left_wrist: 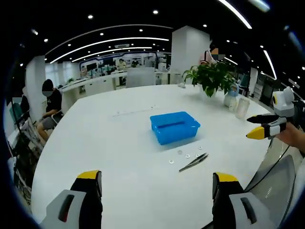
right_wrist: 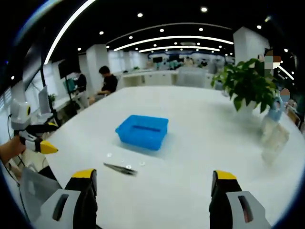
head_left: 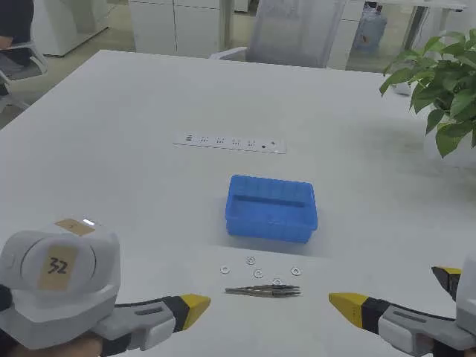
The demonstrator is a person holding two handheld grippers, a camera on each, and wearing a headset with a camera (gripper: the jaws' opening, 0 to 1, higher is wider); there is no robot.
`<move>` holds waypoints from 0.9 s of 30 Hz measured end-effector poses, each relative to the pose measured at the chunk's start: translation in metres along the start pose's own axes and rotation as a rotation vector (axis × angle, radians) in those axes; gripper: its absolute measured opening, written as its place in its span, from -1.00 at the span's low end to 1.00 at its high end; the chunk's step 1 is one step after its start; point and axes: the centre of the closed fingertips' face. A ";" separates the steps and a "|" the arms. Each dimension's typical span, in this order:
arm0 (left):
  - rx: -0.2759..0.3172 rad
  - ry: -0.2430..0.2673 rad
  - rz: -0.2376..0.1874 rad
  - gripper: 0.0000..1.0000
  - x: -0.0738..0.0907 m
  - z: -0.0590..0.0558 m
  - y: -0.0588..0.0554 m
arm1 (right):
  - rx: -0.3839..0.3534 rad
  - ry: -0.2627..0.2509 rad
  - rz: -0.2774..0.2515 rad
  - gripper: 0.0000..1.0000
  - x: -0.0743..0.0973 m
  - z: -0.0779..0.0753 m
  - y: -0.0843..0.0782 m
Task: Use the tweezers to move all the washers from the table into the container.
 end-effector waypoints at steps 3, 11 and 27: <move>0.001 -0.002 0.002 0.98 0.000 0.000 -0.001 | 0.004 -0.002 0.001 0.98 0.000 0.000 -0.001; -0.003 -0.001 0.004 0.98 0.000 0.000 0.000 | -0.003 -0.005 -0.003 0.98 0.002 0.000 0.001; -0.009 0.000 0.012 0.98 0.000 0.000 0.000 | -0.005 -0.005 -0.001 0.98 0.004 0.002 0.001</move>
Point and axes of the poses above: the centre of the closed fingertips' face, and the gripper's own axes: x roughly backward along the fingers, z roughly to its left, y roughly out of its top, and after that the axes turned 11 degrees about -y, right-handed
